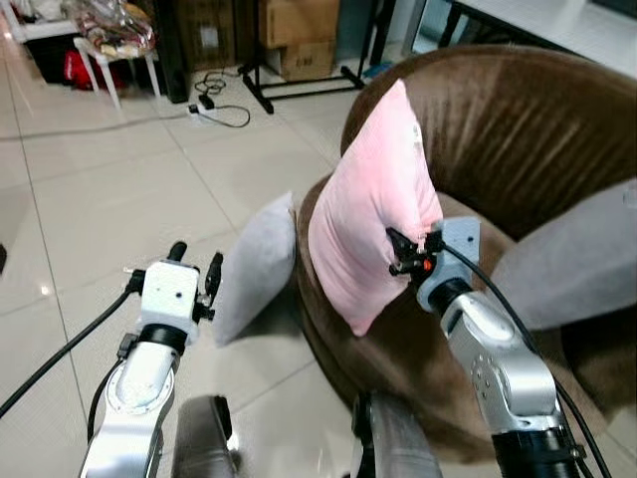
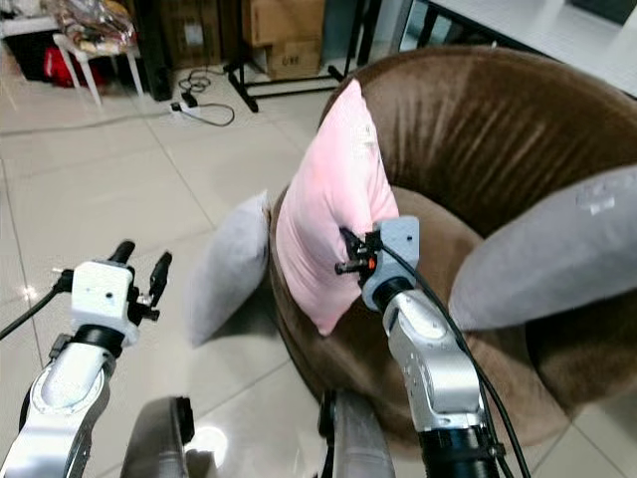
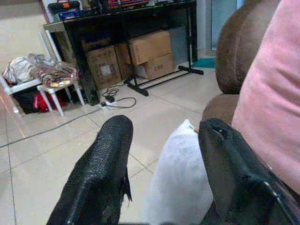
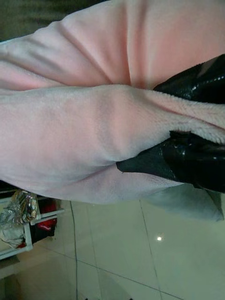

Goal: Move the pillow to the sofa from floor

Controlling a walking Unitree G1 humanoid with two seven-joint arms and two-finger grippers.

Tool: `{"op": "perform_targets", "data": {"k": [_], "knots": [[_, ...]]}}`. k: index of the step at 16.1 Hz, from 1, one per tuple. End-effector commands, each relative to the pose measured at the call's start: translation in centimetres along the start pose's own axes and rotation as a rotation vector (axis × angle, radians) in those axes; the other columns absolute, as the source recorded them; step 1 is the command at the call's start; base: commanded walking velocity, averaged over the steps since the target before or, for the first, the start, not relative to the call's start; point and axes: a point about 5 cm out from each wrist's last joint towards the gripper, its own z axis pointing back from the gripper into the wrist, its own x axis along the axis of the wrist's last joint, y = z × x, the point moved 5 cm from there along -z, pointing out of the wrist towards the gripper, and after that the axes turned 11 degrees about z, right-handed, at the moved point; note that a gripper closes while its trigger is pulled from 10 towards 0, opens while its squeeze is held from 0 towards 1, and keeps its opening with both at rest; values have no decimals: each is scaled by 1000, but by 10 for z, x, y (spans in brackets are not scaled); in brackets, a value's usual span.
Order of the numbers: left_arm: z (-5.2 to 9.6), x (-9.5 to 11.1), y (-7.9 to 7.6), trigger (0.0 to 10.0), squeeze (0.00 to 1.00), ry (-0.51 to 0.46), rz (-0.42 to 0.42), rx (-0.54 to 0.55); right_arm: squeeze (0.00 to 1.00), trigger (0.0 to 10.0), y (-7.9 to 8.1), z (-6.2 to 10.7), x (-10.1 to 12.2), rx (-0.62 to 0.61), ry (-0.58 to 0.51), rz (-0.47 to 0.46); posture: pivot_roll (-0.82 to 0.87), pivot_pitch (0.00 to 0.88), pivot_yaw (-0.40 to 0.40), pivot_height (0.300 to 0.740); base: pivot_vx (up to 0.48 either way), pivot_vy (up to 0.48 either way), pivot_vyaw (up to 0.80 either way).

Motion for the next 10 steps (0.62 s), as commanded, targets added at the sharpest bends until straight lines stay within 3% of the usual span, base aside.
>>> {"op": "perform_targets", "data": {"k": [1, 10], "knots": [[1, 2, -1, 10000, 0, -7, 5, 16, 0, 10000, 0, 3, -7, 10, 32, 5, 88, 0, -134, 637, 0, 0, 0], [1, 2, -1, 10000, 0, -7, 5, 16, 0, 10000, 0, 3, -7, 10, 32, 5, 88, 0, -134, 637, 0, 0, 0]]}}
